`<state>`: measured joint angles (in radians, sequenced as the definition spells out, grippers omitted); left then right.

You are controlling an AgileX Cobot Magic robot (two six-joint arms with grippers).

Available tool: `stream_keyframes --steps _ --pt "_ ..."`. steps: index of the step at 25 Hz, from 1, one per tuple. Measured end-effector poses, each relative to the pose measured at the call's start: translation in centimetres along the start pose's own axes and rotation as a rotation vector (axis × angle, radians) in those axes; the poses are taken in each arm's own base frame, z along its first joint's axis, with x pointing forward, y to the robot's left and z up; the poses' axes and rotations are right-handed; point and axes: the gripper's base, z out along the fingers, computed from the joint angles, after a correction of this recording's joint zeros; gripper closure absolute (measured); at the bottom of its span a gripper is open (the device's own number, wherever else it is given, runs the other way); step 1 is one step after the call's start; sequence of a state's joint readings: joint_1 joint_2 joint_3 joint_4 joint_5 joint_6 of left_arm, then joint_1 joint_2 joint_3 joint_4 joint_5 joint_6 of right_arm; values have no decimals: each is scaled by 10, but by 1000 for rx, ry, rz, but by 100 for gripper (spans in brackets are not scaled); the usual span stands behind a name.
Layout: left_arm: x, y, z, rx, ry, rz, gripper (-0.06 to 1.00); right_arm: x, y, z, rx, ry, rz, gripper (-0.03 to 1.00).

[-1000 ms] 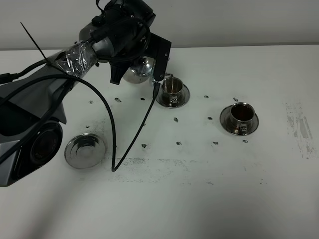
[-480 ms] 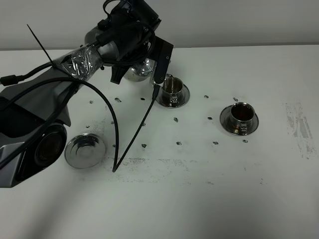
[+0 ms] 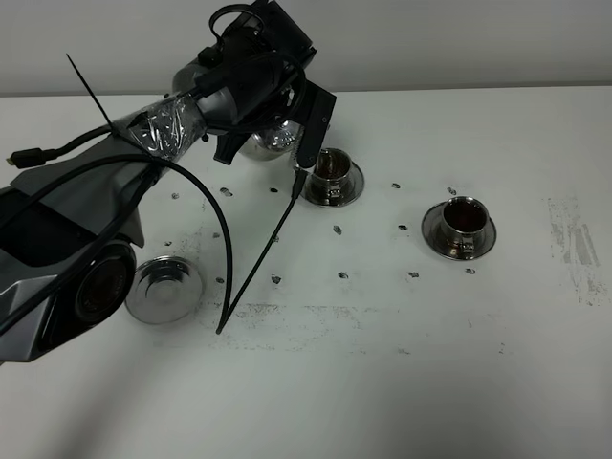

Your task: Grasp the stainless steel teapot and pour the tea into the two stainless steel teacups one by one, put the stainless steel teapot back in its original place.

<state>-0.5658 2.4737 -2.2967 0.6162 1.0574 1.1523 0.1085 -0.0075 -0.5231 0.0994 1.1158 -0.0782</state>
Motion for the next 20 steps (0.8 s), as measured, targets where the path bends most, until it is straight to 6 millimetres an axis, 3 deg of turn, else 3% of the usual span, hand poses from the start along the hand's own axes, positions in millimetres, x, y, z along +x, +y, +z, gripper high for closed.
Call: stream_keyframes --steps 20 --pt "-5 3 -7 -47 59 82 75 0 0 0 0 0 0 74"
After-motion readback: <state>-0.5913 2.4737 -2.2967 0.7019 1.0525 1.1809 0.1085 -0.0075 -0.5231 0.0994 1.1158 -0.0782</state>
